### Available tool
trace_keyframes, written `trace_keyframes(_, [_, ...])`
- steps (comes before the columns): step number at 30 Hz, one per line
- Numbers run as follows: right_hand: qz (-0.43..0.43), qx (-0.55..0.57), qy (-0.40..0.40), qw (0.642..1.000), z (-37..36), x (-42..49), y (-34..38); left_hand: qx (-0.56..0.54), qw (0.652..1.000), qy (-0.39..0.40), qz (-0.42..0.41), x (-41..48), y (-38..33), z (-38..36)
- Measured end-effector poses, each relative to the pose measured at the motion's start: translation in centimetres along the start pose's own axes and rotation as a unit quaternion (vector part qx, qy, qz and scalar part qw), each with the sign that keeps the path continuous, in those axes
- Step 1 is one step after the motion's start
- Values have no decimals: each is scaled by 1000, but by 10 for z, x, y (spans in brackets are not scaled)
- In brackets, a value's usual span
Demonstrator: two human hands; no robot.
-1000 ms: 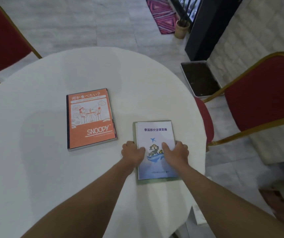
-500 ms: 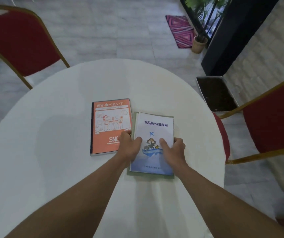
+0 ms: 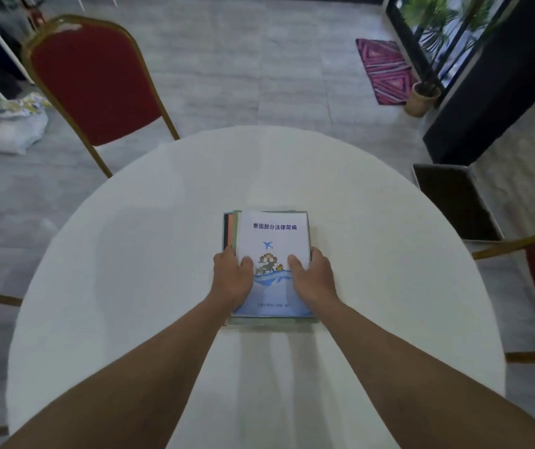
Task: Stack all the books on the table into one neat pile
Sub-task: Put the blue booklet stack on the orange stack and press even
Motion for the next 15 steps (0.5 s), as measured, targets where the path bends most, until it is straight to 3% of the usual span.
trace_keyframes(5, [4,-35,-1,999,-14,15,1,46,999,1,11,18,13,-6])
trace_keyframes(11, [34,-194,-54,979,-15,21,-7,187,979,-87,-6,21,22,-3])
trace_keyframes(13, [40,-171,-37,984,-16,25,-10,153,985,-71,-43,24,28,-5])
trace_keyframes(15, [28,-100,9,995,-19,26,-15,22,998,-4,-52,23,32,-13])
Point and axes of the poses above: each hand's wrist, its own x-axis towards the middle knuckle, its own z-axis out of the back of the hand, y = z × x, the point moved 7 cm from there along x, towards the middle knuckle, and after that the axes turned 8 degrees about x, right-handed, at the moved point
